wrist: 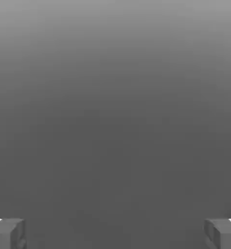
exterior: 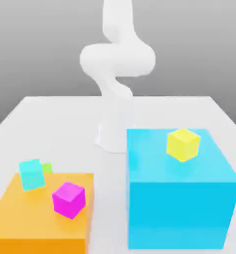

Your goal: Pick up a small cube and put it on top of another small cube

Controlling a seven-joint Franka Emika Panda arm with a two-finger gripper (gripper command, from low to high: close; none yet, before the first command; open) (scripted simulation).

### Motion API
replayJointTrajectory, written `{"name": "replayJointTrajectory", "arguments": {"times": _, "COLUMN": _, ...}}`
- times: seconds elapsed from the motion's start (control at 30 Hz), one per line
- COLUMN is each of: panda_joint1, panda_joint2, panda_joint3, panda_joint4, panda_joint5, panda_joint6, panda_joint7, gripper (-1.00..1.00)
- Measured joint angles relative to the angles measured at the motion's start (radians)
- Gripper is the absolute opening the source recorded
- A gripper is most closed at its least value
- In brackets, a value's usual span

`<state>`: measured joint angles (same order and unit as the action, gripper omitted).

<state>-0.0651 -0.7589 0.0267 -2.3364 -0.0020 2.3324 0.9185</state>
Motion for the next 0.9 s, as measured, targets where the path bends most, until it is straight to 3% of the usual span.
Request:
{"name": "replayJointTrajectory", "arguments": {"times": 0.5, "panda_joint1": -0.385, "panda_joint2": 0.255, "panda_joint3": 0.131, "panda_joint4": -0.219, "panda_joint5": -0.010, "panda_joint6": 0.196, "panda_joint7": 0.711, "gripper": 0.00}}
{"name": "replayJointTrajectory", "arguments": {"times": 0.9, "panda_joint1": -0.657, "panda_joint2": 0.458, "panda_joint3": 0.179, "panda_joint4": -0.393, "panda_joint5": -0.021, "panda_joint6": 0.351, "panda_joint7": 1.275, "gripper": 0.00}}
